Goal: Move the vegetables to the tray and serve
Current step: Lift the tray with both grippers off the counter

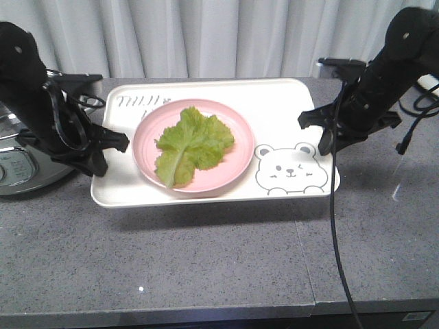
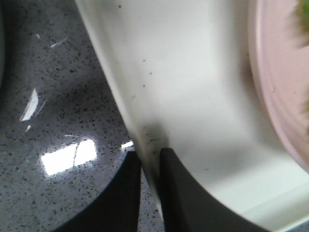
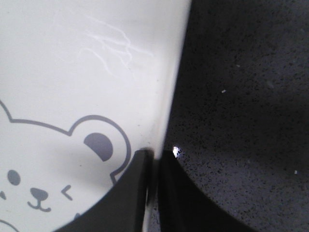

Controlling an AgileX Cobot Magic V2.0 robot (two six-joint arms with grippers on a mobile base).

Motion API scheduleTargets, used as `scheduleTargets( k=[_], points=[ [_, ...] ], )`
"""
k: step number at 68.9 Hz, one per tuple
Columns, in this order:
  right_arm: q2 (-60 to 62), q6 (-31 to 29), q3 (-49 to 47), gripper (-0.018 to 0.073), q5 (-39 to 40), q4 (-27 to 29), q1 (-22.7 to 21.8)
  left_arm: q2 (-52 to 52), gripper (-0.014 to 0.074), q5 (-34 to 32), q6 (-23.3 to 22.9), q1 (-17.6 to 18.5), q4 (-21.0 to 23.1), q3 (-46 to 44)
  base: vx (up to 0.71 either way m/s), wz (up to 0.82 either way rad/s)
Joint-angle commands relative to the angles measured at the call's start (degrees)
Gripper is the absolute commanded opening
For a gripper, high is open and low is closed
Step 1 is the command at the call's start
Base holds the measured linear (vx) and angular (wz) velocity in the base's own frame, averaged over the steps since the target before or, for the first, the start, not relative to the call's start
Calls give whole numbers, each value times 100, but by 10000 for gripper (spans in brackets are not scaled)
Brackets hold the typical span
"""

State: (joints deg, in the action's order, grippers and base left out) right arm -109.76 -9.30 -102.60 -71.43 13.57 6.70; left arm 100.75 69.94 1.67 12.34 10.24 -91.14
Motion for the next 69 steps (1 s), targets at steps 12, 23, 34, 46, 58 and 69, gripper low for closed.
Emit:
scheduleTargets(
  k=[12,23,34,46,58,69],
  points=[
    [869,-98,-158,-5,-207,508,59,-827,-6,-272,211,113,621,-170,0,0],
    [1041,-104,-158,-5,-200,498,59,-915,-6,-294,211,113,616,-170,0,0],
    [1060,-104,-158,-5,-208,498,59,-915,-6,-289,211,113,616,-170,0,0],
    [1060,-104,-158,-5,-208,498,59,-915,-6,-294,211,113,616,-170,0,0],
    [1060,-104,-158,-5,-208,498,59,-915,-6,-268,211,113,616,-170,0,0],
    [1060,-104,-158,-5,-208,498,59,-915,-6,-246,211,113,616,-170,0,0]
  ],
)
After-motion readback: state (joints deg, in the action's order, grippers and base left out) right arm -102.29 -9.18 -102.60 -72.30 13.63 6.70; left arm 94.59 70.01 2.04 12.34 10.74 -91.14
